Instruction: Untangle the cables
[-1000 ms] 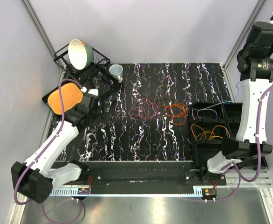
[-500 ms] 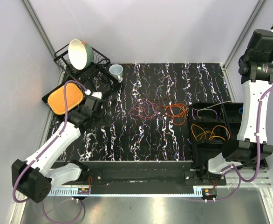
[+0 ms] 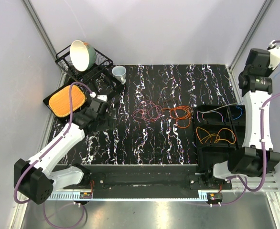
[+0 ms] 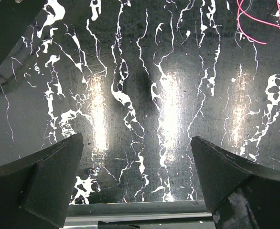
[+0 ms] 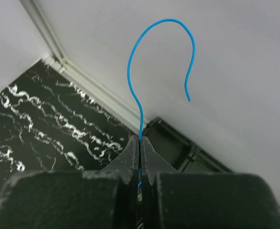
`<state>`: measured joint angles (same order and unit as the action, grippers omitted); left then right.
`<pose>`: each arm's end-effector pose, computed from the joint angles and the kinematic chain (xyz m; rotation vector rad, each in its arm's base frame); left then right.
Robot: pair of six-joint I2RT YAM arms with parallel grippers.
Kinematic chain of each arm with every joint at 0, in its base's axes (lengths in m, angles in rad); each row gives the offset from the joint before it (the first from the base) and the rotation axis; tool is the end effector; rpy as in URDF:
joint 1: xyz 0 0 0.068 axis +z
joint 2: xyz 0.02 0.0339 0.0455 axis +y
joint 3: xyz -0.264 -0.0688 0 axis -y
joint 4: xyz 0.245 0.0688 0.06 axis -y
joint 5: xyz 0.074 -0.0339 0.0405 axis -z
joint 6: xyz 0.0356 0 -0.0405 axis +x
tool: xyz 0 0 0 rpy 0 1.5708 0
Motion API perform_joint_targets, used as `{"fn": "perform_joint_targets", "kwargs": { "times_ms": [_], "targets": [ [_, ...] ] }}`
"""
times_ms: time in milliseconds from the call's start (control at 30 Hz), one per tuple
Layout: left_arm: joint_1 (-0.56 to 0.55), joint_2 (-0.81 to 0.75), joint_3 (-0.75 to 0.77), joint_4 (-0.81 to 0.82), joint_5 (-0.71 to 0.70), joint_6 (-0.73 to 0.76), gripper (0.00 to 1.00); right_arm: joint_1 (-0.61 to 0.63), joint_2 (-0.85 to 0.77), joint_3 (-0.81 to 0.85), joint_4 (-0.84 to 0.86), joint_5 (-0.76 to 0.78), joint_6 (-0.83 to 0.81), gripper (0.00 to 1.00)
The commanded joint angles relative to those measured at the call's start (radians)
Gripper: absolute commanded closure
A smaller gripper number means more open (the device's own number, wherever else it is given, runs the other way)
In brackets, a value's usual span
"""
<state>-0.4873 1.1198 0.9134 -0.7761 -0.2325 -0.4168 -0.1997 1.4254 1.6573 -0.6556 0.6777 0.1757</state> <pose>0.1959 -0.0945 0.2692 -0.0003 2.5155 -0.0686 0.2888 -0.0812 0.4476 0.7832 1.7943 -0.6875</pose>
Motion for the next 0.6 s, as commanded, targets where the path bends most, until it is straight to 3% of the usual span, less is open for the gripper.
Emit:
{"fn": "perform_joint_targets", "kwargs": {
  "times_ms": [0, 167, 567],
  "targets": [
    [-0.011, -0.003, 0.002, 0.026, -0.027, -0.004, 0.01, -0.007, -0.003, -0.097, 0.042, -0.059, 0.168, 1.0],
    [-0.016, -0.009, 0.002, 0.023, -0.028, -0.007, 0.01, -0.026, 0.077, -0.249, 0.05, -0.07, 0.274, 1.0],
    [-0.042, -0.009, -0.001, 0.023, -0.041, -0.01, 0.01, -0.093, 0.175, -0.289, 0.024, -0.09, 0.37, 1.0]
  ]
}}
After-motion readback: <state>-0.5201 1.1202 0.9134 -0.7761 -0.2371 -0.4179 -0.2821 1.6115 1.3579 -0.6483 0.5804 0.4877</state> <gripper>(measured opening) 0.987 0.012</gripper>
